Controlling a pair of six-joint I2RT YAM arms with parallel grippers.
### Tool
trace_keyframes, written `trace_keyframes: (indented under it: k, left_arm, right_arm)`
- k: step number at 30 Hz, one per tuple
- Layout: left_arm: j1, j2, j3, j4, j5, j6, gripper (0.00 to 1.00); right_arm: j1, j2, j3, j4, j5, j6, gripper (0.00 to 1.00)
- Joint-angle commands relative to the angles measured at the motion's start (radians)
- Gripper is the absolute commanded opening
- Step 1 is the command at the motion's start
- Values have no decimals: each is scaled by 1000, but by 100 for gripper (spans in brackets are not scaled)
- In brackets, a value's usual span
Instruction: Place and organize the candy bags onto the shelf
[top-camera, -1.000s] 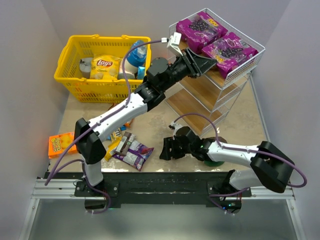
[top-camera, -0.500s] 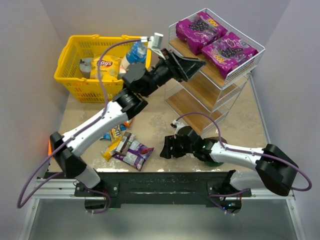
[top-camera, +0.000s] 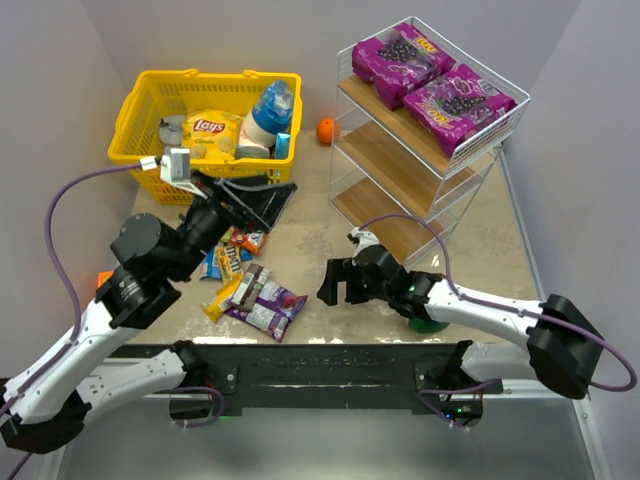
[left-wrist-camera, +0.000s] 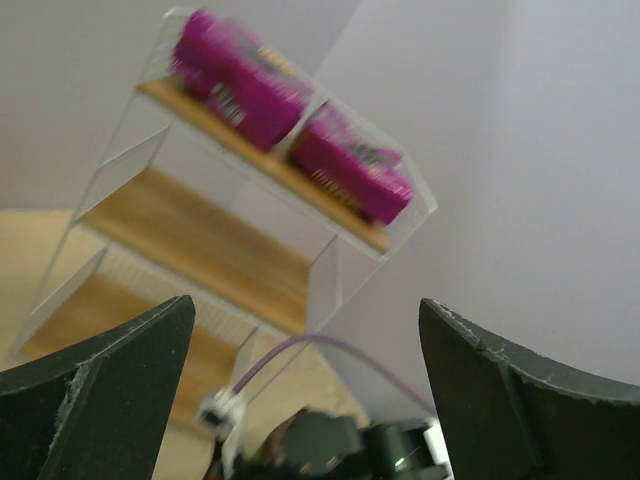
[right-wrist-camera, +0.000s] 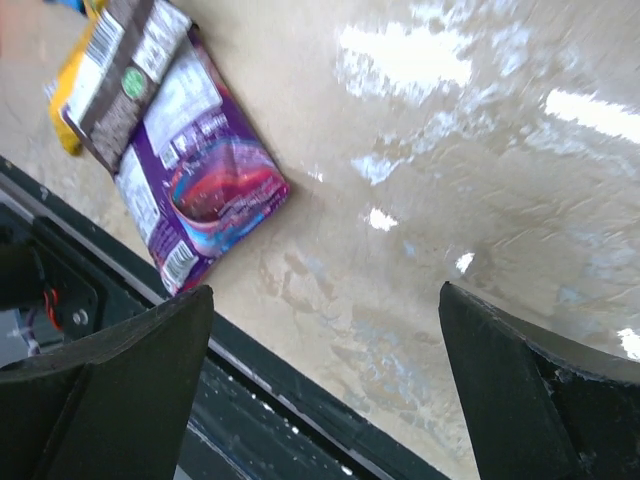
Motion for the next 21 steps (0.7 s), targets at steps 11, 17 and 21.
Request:
trace_keyframes:
  k: [11, 17, 21]
  left_arm:
    - [1, -281, -289, -642, -433, -138, 100]
    - [4, -154, -300, -708, -404, -147, 100]
    - [68, -100, -363, -642, -277, -130, 99]
  right_arm:
    - [4, -39, 111, 67, 41, 4, 99]
    - [5, 108, 192, 72, -39, -6, 93]
    - [13, 171, 180, 96, -60, 47, 90]
